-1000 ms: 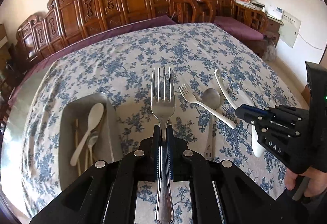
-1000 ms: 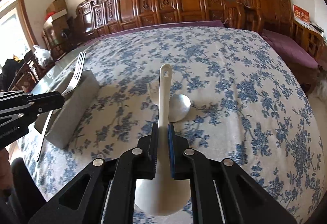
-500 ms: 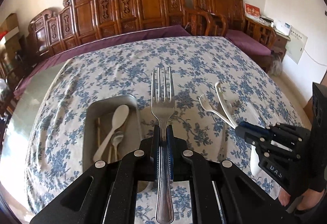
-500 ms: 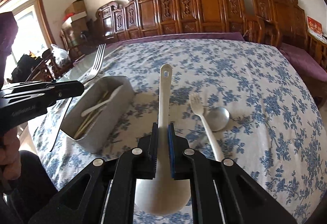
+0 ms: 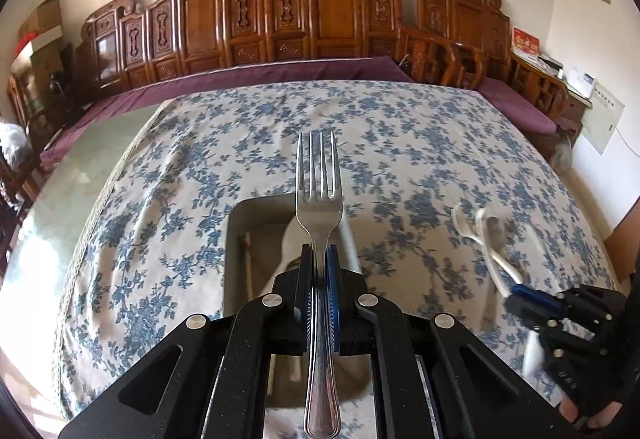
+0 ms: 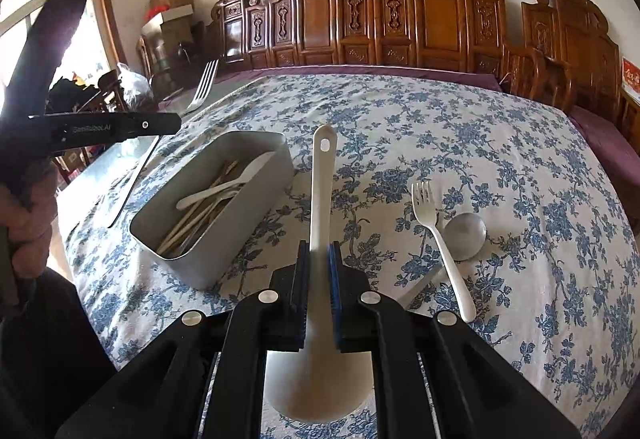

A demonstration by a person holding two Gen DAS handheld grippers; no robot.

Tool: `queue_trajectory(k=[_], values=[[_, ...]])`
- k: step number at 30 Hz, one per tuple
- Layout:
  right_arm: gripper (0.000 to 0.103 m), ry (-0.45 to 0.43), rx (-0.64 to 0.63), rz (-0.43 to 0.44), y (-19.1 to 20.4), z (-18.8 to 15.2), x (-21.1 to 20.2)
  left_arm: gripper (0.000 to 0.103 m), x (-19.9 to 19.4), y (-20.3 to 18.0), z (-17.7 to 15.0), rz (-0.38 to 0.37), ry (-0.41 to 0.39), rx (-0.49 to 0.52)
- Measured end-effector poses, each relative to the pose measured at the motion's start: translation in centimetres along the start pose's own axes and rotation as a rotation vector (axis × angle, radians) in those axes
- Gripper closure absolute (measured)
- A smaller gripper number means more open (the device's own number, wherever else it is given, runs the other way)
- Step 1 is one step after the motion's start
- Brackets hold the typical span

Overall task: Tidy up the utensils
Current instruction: 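Carry the metal fork into the grey tray and open the left gripper, then carry the white ceramic spoon into the grey tray and open the right gripper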

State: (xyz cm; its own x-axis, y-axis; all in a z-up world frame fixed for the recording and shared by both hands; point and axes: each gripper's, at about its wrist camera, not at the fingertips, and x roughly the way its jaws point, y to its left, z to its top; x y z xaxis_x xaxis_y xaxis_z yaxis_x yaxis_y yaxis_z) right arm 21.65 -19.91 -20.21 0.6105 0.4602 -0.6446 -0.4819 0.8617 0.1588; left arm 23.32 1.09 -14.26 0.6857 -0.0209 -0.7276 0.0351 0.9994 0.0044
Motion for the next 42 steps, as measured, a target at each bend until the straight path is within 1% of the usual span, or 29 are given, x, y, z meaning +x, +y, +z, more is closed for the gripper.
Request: queue_trajectory(k=[9,15,22,28,38,42], values=[[0.092,0.018,-0.01,0.004,0.0,-0.1,1.0,0.097,4.7,2.4,-1.1,0.031,0.063,-0.023],[0.092,0.024,-0.008,0.008,0.0,-0.1,1.3,0.097,6.9,3.4,-2.1,0.051,0.098,-0.026],[0.092,0.035,-0.009,0.008,0.0,-0.1,1.7,0.097,8.0,3.3,-2.9,0.07,0.12,-0.005],[0.092,0.041,-0.015,0.005,0.0,-0.2,1.9,0.097,8.6,3.3,-3.1,0.061,0.135,-0.002],[0.092,0.047,-0.018,0.002,0.0,-0.3,2.0,0.097,8.8,3.5,-3.2,0.06,0.143,-0.003],[0.092,0.048,-0.016,-0.002,-0.2,-0.3,1.9,0.096,8.6,3.6,-3.4,0.078,0.139,-0.008]])
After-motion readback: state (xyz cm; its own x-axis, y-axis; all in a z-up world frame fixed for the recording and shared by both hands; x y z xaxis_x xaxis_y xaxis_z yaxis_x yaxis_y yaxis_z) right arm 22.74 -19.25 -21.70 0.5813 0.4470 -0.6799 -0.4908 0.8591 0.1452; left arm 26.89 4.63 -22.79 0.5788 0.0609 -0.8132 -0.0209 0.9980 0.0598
